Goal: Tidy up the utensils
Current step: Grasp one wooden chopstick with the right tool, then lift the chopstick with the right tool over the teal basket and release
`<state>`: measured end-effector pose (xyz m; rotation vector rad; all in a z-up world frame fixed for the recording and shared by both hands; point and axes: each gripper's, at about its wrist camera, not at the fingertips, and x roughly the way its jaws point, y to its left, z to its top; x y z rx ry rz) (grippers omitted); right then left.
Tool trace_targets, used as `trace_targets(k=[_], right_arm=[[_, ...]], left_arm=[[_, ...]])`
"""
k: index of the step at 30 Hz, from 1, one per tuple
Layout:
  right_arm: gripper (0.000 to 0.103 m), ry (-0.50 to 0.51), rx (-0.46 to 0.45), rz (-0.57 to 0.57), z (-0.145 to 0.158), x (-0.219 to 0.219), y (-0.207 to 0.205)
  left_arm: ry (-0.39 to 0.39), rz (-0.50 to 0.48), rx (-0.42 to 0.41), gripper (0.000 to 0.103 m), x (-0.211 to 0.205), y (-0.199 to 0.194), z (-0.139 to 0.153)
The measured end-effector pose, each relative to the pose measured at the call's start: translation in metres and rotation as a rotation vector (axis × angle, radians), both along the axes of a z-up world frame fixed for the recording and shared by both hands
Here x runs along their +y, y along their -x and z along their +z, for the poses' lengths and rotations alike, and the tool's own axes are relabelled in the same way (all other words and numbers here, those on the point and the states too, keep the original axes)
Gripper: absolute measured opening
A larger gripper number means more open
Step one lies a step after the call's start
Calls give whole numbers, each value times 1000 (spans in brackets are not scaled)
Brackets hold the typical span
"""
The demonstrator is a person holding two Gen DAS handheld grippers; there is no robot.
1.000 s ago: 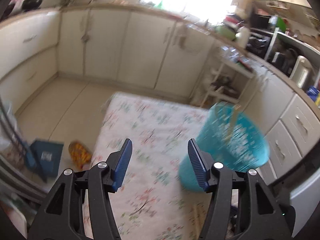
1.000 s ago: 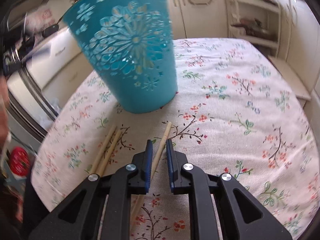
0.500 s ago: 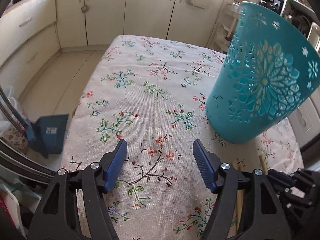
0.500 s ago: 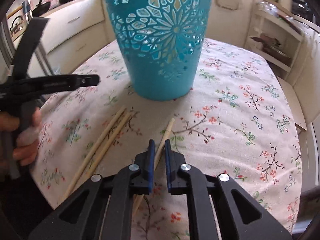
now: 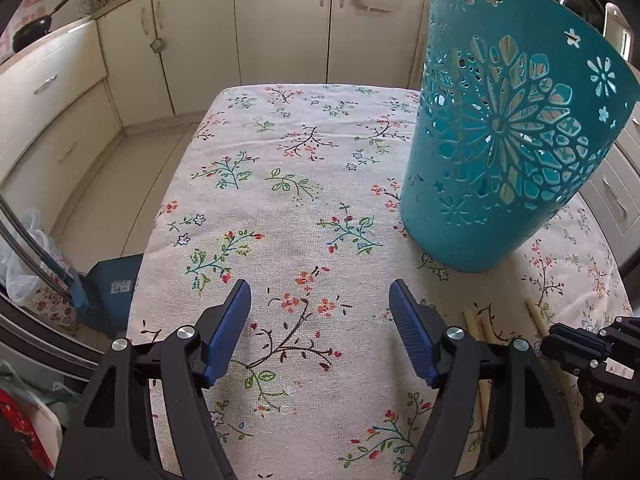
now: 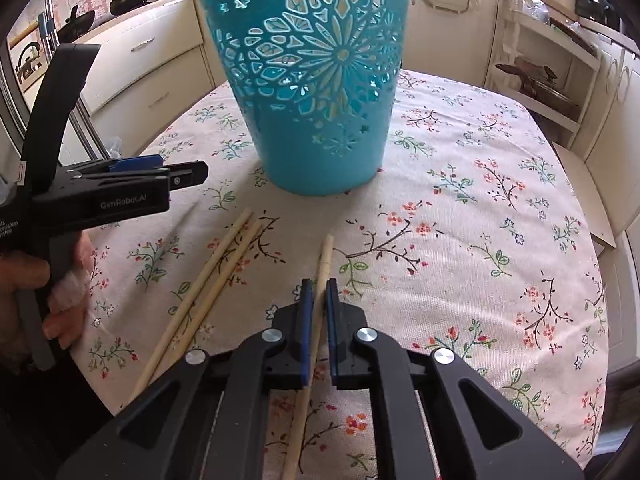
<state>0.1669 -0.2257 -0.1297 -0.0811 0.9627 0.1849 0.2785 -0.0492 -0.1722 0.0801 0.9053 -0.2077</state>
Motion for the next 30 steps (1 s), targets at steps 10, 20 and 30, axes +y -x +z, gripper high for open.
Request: trace_targets(k=[10, 20, 30], right_arm=[[6, -177, -2, -22, 10, -14, 13], [6, -417, -88, 25, 53, -26, 29], [6, -568, -251, 59, 121, -38, 32]], left_arm=[[-17, -6, -1, 73, -3, 1, 0], [-19, -9, 13, 74, -3, -2, -3], [-21, -7, 23, 74, -3, -4, -6]])
